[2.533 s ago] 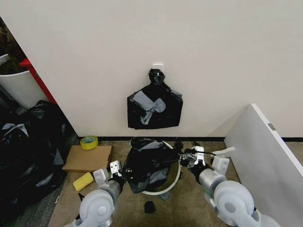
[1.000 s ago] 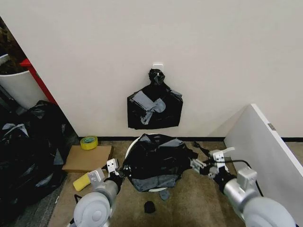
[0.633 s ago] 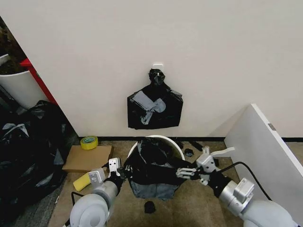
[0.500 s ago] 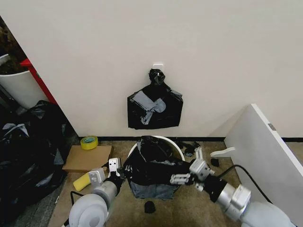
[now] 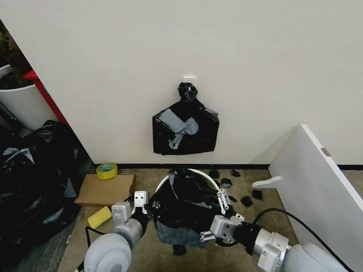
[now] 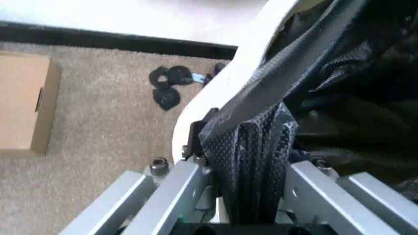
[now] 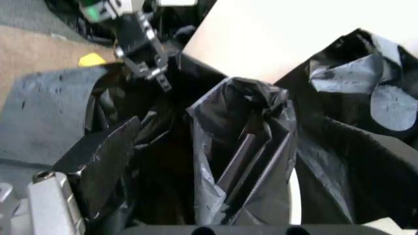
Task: Place the garbage bag over the trash bin.
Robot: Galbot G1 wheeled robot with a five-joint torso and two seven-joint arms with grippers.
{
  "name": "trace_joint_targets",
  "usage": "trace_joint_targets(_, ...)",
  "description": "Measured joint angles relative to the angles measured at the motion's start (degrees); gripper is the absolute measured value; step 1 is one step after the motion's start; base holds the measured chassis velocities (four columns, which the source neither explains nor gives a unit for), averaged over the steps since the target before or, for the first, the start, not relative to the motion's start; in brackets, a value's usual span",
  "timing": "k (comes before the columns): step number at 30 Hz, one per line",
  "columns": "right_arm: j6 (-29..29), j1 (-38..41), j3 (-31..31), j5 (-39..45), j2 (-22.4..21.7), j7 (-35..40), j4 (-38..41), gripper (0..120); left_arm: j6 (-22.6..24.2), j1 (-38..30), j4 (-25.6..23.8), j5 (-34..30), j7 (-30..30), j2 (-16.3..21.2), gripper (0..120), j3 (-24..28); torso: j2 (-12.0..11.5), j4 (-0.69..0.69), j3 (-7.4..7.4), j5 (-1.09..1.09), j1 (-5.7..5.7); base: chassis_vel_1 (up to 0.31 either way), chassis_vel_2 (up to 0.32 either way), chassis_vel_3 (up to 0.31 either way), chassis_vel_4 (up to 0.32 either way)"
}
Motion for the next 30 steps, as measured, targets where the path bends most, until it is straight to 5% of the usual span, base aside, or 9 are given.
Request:
trace_joint_targets(3, -1.01, 0.75, -0.58, -0.61, 0.25, -0.49, -0.28, 97, 0.11, -0.37, 0.14, 0.68, 0.41, 0.47, 5, 0.17, 0.00, -0.01, 0.00, 0.00, 0.00, 0.000, 0.000, 0.000, 0.000)
trace_joint_targets(13, -1.02, 3.76, -5.45, -7.45, 0.17, -2.74, -1.42, 61, 0.63, -0.58, -0.08, 1.40, 0.83, 0.70, 5, 0.58, 0.00, 0.00, 0.00, 0.00, 0.00, 0.000, 0.000, 0.000, 0.000)
trace_joint_targets(24, -5.70, 9.18, -10.89, -16.33, 1.28, -3.51, -4.69, 43, -0.30, -0.06, 0.29, 4.62, 2.99, 0.52, 5, 0.85, 0.00, 0.00, 0.00, 0.00, 0.00, 0.000, 0.000, 0.000, 0.000)
trace_joint_targets(30, -6.71, 10.40, -10.83, -19.54, 2.08, -2.15, -6.39, 16, -1.36, 0.10, 0.74, 6.20, 4.13, 0.31, 5, 0.84, 0.00, 0.00, 0.00, 0.00, 0.00, 0.000, 0.000, 0.000, 0.000)
